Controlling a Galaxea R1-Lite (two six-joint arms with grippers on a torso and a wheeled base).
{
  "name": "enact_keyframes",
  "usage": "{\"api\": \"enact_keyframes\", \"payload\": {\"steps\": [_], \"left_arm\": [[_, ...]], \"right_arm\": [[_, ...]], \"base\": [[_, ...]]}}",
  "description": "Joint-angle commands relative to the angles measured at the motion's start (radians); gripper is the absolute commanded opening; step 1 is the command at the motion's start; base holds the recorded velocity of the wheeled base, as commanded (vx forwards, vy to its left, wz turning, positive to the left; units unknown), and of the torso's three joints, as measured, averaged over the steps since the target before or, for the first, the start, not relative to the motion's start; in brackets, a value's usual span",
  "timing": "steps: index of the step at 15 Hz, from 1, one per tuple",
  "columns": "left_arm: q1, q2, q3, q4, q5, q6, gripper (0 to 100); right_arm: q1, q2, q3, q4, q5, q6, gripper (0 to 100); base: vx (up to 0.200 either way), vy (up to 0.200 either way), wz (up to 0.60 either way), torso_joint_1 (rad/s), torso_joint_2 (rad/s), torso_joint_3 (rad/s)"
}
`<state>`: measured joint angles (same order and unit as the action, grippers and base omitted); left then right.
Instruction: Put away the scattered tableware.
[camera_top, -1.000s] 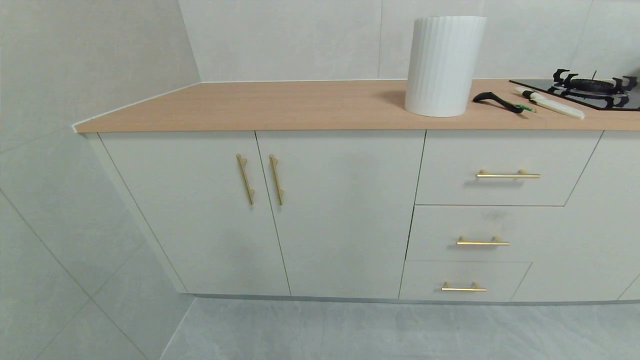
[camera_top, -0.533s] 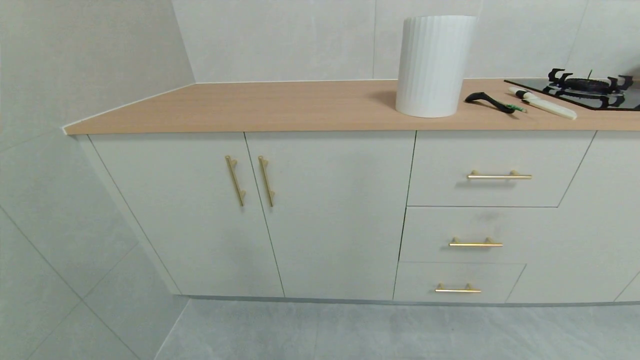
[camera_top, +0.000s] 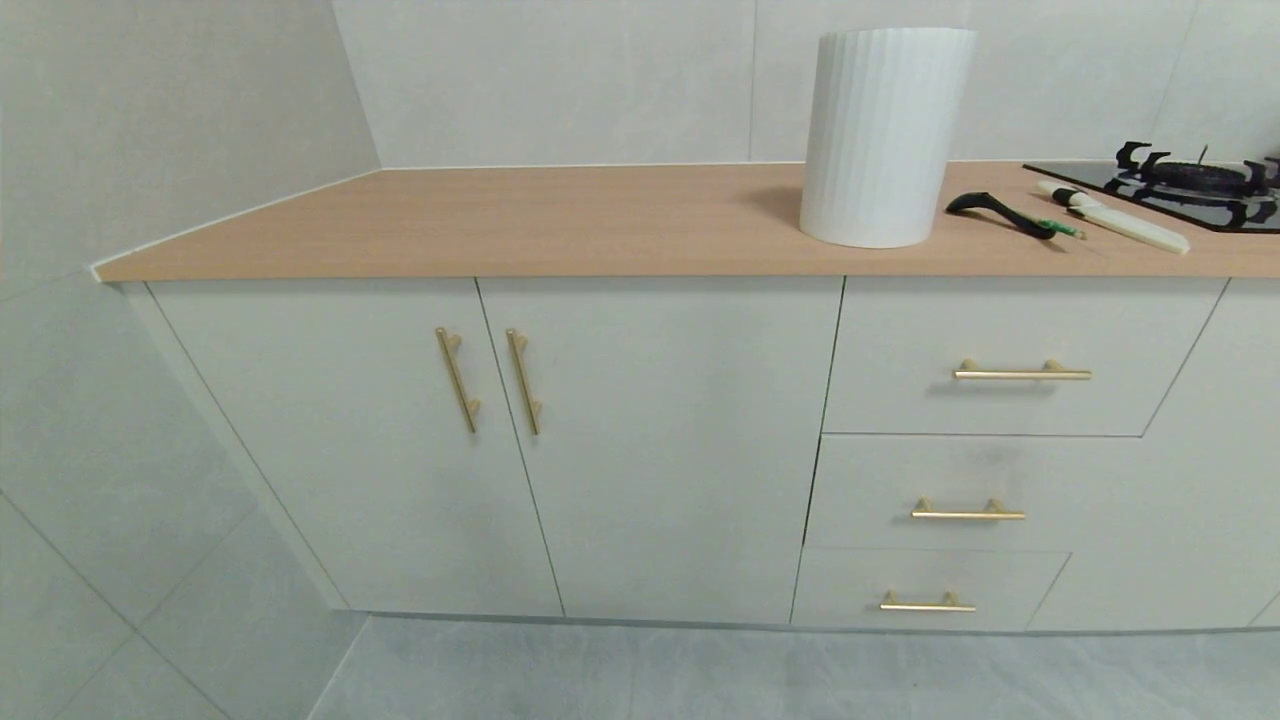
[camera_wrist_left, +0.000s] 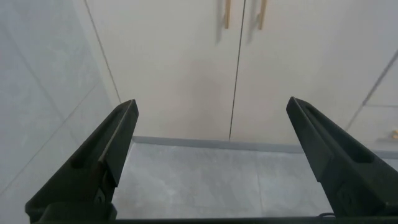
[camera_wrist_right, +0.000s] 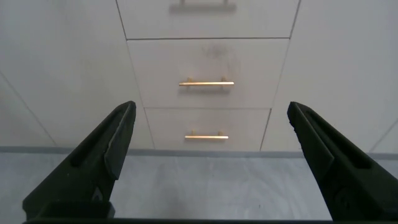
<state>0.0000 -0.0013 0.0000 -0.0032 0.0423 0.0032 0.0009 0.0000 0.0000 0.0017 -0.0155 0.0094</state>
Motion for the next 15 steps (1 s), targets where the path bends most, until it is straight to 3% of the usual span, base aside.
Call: {"api": "enact_keyframes", "payload": {"steps": [1,3,15], "left_arm": [[0.0,0.001,0.0,0.0,0.001,0.0,100],[0.0,0.001,0.0,0.0,0.001,0.0,100],[0.0,0.001,0.0,0.0,0.002,-0.012,100]], "right_arm": [[0.001,0.002,0.0,0.0,0.0,0.0,100],[0.001,0.002,0.0,0.0,0.0,0.0,100],[-0.001,0.002,0.0,0.0,0.002,-0.003,100]], "base": [[0.2,0.0,0.0,0.007,0.0,0.007],[0.2,0.0,0.0,0.0,0.0,0.002],[0.0,0.0,0.0,0.0,0.0,0.0]]}}
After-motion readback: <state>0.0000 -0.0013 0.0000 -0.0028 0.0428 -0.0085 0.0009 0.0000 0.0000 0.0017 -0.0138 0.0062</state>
